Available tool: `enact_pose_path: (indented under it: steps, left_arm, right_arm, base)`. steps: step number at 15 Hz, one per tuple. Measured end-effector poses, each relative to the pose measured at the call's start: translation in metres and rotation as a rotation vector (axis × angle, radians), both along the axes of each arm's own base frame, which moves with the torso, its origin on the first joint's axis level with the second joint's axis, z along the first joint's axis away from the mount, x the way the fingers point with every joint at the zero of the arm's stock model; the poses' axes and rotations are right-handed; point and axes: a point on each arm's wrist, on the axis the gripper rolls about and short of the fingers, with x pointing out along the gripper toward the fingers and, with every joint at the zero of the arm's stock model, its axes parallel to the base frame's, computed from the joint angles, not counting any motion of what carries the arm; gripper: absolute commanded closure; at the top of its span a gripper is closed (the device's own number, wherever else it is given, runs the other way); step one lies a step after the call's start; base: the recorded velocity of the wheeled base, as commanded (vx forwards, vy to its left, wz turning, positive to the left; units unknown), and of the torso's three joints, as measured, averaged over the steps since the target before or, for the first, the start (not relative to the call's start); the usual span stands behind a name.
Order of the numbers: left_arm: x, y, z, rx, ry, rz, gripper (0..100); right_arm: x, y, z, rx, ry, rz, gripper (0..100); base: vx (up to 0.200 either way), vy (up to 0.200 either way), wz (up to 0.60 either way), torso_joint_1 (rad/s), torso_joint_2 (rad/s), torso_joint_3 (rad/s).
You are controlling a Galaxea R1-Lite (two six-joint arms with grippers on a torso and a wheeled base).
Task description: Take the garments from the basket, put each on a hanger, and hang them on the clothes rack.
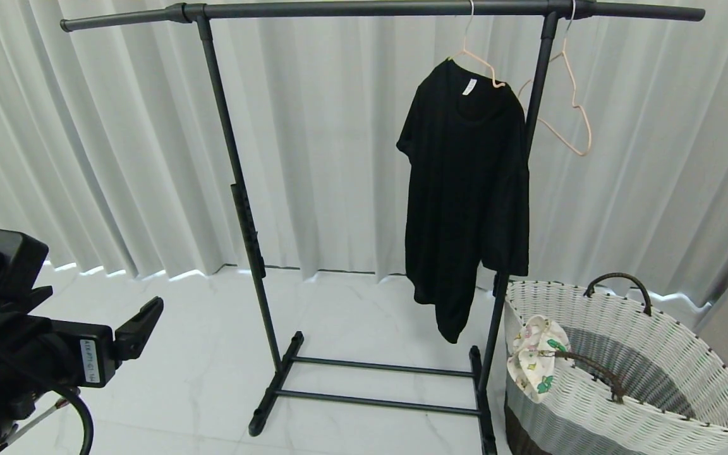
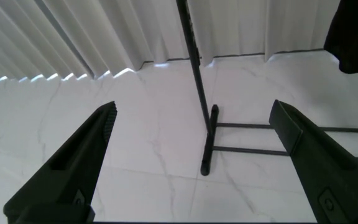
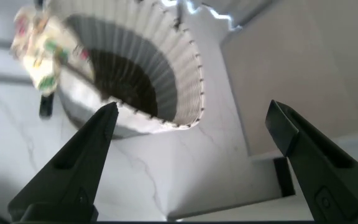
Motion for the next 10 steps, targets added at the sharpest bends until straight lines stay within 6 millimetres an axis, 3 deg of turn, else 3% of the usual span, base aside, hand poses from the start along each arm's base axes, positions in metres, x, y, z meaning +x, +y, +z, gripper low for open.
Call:
enact_pose_path:
  steps: [1,3,7,10]
  left_arm:
    - [0.0,0.0,0.0,0.016,0.001,-0.008,0]
    - [-0.001,-0.002,0.001,0.024,-0.001,-0.025,0]
    - [-0.002,-0.005,0.004,0.02,-0.013,-0.046,0]
    - [-0.003,-0.005,0.005,0.018,-0.018,-0.049,0]
  right_arm:
    - [-0.002,0.0,-0.004,-0.002,0.001,0.08,0]
    - [-0.005,0.0,-0.011,-0.033,0.001,0.158,0]
    - [-0.007,-0.001,-0.03,-0.067,0.013,0.183,0]
    - [-0.008,-0.001,-0.033,-0.07,0.021,0.187,0]
  base:
    - [0.0,0.0,0.0,0.0,0.0,0.0]
    - [0.2,0.0,0.0,0.0,0.0,0.002]
    - [0.2,0.0,0.0,0.002,0.01,0.005]
    - [0.2,0.0,0.0,-0.001,0.0,0.004]
